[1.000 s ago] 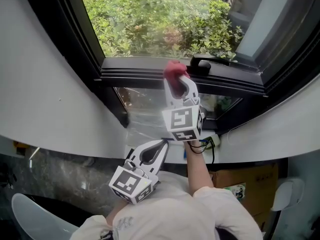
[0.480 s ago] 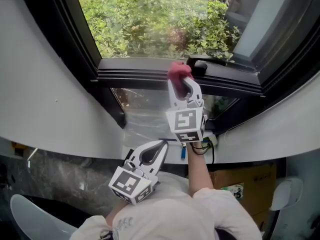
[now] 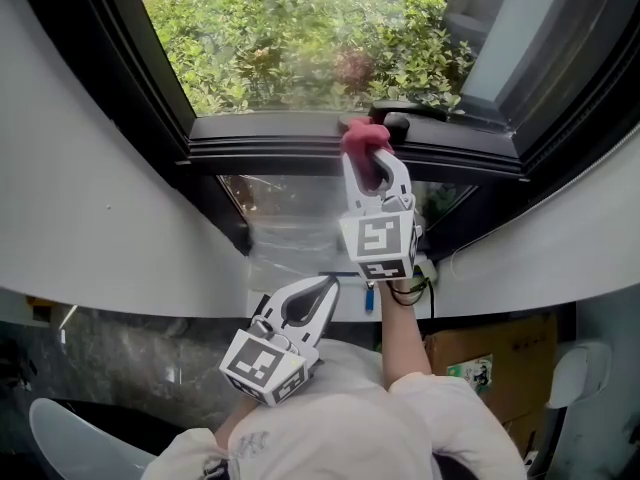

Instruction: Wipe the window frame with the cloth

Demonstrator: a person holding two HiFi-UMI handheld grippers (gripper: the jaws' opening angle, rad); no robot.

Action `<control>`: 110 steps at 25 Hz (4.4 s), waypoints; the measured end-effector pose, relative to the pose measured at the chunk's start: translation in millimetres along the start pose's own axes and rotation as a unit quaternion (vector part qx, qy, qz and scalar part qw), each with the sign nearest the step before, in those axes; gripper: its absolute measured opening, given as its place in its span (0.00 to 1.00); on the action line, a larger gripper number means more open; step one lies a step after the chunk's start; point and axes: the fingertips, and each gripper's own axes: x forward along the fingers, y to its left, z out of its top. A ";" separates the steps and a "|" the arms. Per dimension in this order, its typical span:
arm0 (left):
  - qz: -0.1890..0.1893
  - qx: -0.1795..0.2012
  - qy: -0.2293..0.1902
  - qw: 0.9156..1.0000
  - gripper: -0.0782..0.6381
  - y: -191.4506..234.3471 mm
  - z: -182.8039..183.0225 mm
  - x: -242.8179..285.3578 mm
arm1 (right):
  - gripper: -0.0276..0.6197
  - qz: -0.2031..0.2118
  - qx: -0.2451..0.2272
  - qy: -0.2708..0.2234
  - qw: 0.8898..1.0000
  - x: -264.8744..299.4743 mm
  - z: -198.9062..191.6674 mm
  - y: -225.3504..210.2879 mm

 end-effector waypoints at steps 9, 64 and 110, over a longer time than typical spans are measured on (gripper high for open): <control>-0.008 -0.008 0.000 1.000 0.12 6.4 -0.9 -4.1 | 0.17 -0.022 0.002 0.005 1.000 -6.5 -7.0 -12.1; -0.018 -0.002 -0.039 0.999 0.12 51.3 53.0 19.1 | 0.17 -0.368 -0.119 -0.146 0.911 -186.1 181.4 -358.7; -0.042 0.011 -0.030 0.999 0.12 -8.3 34.4 73.6 | 0.17 -0.448 -0.127 -0.173 0.868 -191.0 195.6 -429.0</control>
